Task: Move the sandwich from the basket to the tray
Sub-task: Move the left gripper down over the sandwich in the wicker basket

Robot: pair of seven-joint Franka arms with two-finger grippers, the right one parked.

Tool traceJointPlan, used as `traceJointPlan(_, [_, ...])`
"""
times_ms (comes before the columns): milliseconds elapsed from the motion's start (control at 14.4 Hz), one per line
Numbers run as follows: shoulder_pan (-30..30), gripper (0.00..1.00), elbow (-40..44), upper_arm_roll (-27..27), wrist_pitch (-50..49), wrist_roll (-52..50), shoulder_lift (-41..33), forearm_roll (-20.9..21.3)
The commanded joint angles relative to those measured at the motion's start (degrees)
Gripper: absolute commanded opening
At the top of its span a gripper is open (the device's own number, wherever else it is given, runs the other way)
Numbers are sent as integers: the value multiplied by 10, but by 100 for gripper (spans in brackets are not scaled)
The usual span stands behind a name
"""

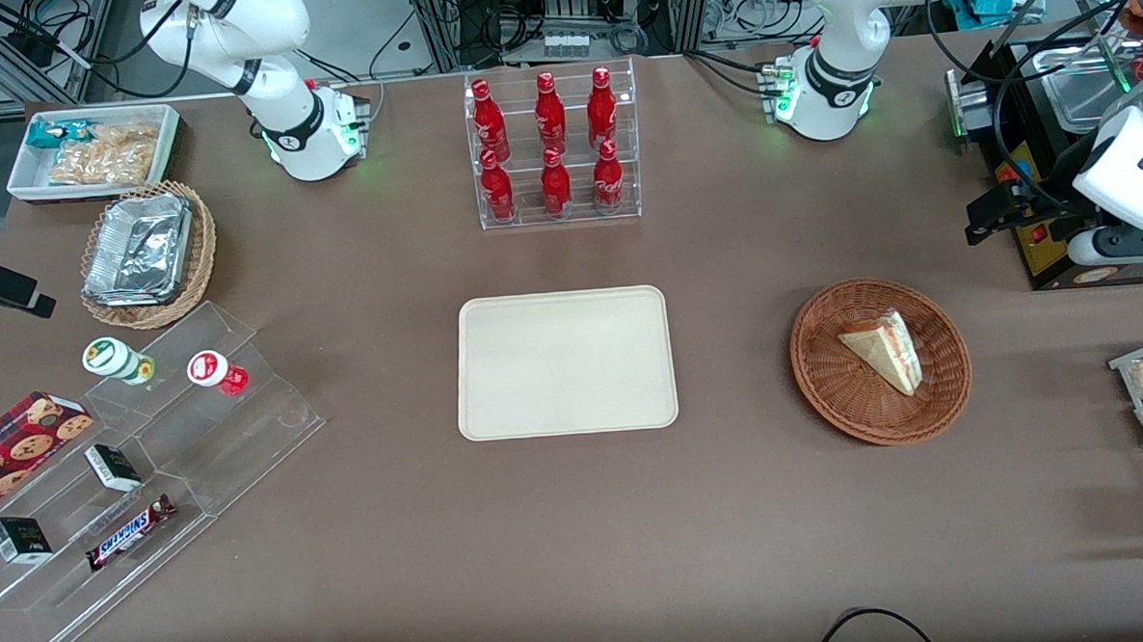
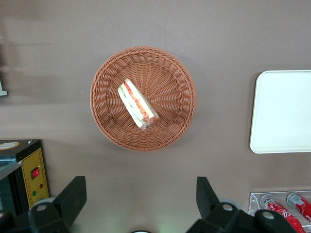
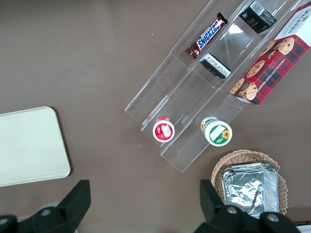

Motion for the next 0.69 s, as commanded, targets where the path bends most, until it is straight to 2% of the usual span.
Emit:
traceJointPlan(0, [-1, 100, -7, 1, -10, 9, -5, 3])
traceJointPlan(347, [-1, 100, -55, 1, -5, 3, 11, 6])
traceJointPlan(485, [-1, 100, -115, 1, 43, 3, 10, 7])
traceJointPlan(624, [-1, 100, -186, 2, 135, 3, 8, 7])
